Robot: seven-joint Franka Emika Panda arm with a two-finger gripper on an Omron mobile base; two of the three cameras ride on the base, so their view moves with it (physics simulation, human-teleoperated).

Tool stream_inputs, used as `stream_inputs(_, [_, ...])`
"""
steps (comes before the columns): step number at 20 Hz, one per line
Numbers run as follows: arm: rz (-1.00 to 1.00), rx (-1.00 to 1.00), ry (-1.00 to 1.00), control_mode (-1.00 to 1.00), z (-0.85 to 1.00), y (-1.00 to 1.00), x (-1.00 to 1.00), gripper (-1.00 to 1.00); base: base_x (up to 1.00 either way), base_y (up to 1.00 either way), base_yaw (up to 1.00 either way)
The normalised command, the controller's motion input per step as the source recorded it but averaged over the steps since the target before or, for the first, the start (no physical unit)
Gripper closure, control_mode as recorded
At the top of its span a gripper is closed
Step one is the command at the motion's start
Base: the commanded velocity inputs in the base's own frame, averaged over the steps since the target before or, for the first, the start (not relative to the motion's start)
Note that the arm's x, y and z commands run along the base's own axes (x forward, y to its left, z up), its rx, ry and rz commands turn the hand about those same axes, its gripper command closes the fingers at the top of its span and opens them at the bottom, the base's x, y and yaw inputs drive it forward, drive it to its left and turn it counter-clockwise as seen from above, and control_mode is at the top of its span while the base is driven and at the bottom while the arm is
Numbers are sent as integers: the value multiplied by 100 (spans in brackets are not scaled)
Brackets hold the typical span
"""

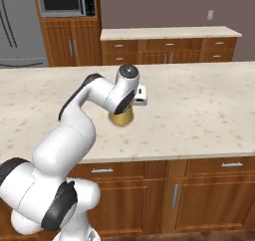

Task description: Place the pitcher and cup on the dining counter for serving.

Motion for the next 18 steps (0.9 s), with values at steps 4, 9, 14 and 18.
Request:
stream_inputs(4, [-5, 0, 1, -100, -34, 59, 100, 100, 0, 0, 0])
stream_inputs(9, [-11, 0, 0, -100, -52, 80, 99, 100, 0, 0, 0])
stream_inputs(14, [-11, 0, 0, -100, -77, 61, 60, 100, 0, 0, 0])
stream_inputs(18, [-9, 0, 0, -100, -82, 35, 19, 100, 0, 0, 0])
